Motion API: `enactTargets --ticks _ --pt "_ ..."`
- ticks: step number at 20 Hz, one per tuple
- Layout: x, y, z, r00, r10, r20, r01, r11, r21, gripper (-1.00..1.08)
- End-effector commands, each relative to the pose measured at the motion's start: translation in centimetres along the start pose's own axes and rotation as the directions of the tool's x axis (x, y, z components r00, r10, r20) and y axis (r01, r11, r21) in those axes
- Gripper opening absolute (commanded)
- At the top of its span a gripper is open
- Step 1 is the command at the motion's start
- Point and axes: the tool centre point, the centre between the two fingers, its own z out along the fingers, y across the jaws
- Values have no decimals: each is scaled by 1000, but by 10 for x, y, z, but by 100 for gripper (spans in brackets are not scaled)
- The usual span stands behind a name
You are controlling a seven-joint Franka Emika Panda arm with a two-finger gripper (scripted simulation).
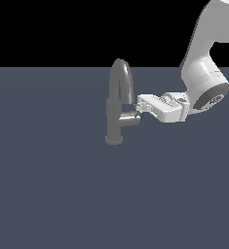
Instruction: Turn on the faucet by rotating a designated handle.
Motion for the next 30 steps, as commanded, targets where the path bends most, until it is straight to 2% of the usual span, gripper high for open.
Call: enactTargets --ticks 1,4,5,14,15,16,30 --pt "11 15 -2 1000 19 7 -19 1000 -1 -100" --pt "15 22 -2 1000 19 8 -19 1000 -1 -100" --pt "6 12 0 1000 0 1 0 1000 -2 -100" --pt "67 34 -1 1000 18 7 -18 1000 -1 -100" --pt "67 34 -1 1000 18 7 -18 1000 -1 -100" --pt "44 23 0 1000 -13 5 13 1000 -10 -100" --pt "90 11 0 1000 7 7 -7 1000 -4 -100"
